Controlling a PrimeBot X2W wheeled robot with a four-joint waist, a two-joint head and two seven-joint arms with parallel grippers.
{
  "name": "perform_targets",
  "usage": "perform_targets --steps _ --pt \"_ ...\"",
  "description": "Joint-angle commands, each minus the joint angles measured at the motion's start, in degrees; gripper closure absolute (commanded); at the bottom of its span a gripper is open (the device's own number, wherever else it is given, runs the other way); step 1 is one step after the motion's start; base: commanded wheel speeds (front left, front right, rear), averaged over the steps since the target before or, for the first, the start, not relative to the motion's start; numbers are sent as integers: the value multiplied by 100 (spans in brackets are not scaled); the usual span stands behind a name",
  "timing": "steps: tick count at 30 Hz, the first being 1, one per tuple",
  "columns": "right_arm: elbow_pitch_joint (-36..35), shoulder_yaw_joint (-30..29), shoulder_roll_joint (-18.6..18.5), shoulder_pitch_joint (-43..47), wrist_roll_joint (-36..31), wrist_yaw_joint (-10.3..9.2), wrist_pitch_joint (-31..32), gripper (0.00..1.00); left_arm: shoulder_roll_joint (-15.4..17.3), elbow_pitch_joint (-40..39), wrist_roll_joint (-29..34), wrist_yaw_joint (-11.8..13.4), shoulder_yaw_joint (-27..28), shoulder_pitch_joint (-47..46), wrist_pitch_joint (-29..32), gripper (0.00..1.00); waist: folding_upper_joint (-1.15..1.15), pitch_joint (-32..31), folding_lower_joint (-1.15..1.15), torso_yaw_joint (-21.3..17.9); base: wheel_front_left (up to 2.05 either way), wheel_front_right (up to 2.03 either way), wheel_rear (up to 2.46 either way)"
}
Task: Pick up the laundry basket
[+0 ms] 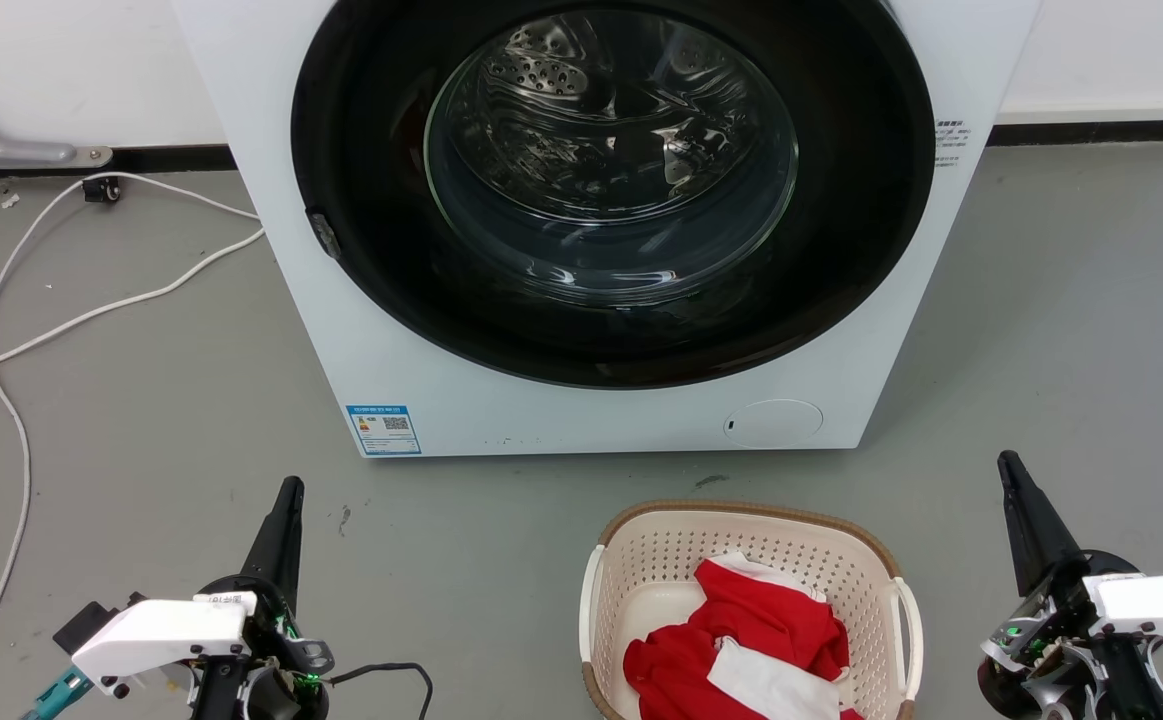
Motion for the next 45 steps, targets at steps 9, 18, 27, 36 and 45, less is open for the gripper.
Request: perform_targets --steps 9,18,27,36,45 --pt "4 -17 26 -68 -21 0 23 100 -9 8 32 -17 24 -59 31 100 0 0 0 0 0 0 0" --pt "4 -25 32 -70 -27 0 32 100 -15 9 31 -16 32 -60 40 100 0 0 0 0 0 0 0" --pt "61 -7 16 46 -16 0 13 0 -26 67 29 3 3 37 -5 0 0 0 0 -1 0 0 0" --pt "-105 143 20 102 -218 0 -247 0 -28 -79 167 1 -213 -45 -269 0 0 -11 0 -11 0 0 0" --pt "-231 182 22 145 -924 0 -462 0 -30 -339 954 0 -248 -79 -478 0 0 -32 0 -15 0 0 0"
